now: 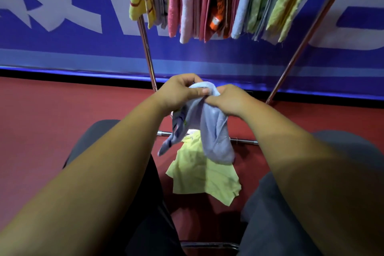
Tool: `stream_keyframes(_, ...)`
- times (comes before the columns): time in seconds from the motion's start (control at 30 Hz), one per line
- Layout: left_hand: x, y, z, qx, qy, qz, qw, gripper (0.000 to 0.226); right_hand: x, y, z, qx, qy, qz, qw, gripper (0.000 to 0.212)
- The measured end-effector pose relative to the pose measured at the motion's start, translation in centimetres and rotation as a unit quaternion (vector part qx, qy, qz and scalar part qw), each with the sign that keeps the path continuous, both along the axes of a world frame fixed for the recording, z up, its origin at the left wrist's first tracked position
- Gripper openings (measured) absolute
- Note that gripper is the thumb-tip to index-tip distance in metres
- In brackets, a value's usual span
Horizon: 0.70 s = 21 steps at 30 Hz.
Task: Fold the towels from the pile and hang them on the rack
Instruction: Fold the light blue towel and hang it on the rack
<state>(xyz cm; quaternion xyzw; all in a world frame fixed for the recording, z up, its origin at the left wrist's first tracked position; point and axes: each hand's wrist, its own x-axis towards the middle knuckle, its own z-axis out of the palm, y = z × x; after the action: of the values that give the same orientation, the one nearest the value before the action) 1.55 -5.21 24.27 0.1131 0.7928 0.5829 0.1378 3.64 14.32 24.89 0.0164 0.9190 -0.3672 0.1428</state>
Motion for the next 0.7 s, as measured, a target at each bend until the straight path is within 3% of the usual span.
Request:
stream_keyframes(0.1, -1.0, -1.1, -0.5, -0.157, 0.026, 0.002, 0.987, 0.015, -1.3, 0.5, -0.3, -0.038, 0.057, -0.069, 0.995, 0.026)
stream_keyframes(0.17, -1.5, -1.8, -0.9, -0.306, 0.056, -0.011, 0.95, 0.008, -1.7, 0.8, -0.4, -0.042, 0.084, -0.119, 0.988, 0.028)
stream_keyframes(0.23, -1.9, -2.1, -1.5, -0.366, 0.049, 0.005, 0.929, 0.005, -2.2, 1.2, -0.8, -0.066, 0.101, -0.178, 0.977, 0.028)
stream_keyframes(0.33, -2.4, -2.0, -1.8, -0.292, 0.002, 0.102, 0.951, 0.003, -3.0, 2.1, -1.3, -0.076, 0.063, -0.25, 0.963, 0.033)
stream_keyframes(0.43, -2.5, -1.3, -1.6, -0.075, -0.034, 0.161, 0.983, 0.006, -3.7, 2.7, -1.4, -0.016, -0.014, -0.291, 0.957, 0.045)
stream_keyframes(0.5, -2.4, -0.7, -1.2, 0.065, -0.072, 0.136, 0.986, 0.008, -3.6, 2.4, -1.5, 0.028, -0.048, -0.241, 0.969, 0.04)
stream_keyframes(0.6, -2.0, 0.2, -1.0, 0.07, -0.062, 0.084, 0.992, 0.003, -2.0, 0.7, -1.5, 0.012, -0.043, -0.099, 0.994, 0.035)
stream_keyframes(0.7, -1.9, 1.1, -1.6, 0.043, -0.052, 0.071, 0.995, 0.004, -0.8, -0.7, -1.8, -0.085, -0.053, -0.02, 0.995, 0.024)
